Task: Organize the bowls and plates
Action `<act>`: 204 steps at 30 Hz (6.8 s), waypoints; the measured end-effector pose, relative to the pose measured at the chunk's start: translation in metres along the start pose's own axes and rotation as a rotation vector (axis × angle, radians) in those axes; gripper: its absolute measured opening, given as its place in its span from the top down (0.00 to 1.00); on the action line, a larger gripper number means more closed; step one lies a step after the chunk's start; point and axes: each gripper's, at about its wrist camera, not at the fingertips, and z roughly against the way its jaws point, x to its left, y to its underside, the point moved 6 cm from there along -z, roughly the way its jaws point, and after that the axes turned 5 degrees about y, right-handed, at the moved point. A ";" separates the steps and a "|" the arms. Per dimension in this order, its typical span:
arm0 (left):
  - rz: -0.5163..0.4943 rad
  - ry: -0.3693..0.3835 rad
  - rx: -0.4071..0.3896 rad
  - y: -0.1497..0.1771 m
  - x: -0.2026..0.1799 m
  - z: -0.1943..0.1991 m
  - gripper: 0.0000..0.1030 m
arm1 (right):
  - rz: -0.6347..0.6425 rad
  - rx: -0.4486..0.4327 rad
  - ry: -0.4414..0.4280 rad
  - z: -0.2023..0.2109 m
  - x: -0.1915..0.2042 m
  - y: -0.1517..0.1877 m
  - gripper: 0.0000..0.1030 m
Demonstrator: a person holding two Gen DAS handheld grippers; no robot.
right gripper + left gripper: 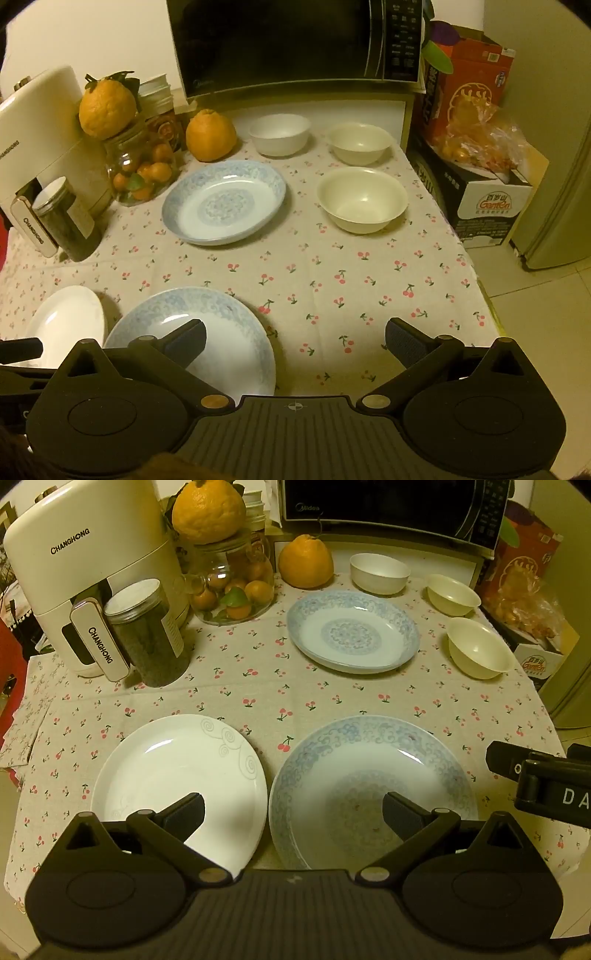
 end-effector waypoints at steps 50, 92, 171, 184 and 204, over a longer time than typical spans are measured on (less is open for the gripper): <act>-0.013 0.017 -0.007 -0.009 -0.003 0.002 0.00 | 0.005 -0.008 0.026 0.000 -0.004 -0.006 0.00; 0.130 0.128 -0.059 -0.125 0.037 -0.061 0.04 | -0.282 0.174 -0.297 -0.101 -0.001 -0.102 0.00; -0.038 0.244 -0.043 -0.099 -0.001 -0.122 0.91 | -0.402 0.275 -0.277 -0.158 -0.040 -0.060 0.90; -0.042 0.246 -0.035 -0.098 -0.002 -0.124 0.90 | -0.409 0.280 -0.267 -0.162 -0.041 -0.059 0.90; -0.114 0.289 -0.017 -0.093 0.006 -0.105 0.19 | -0.288 0.226 -0.336 -0.133 -0.040 -0.074 0.27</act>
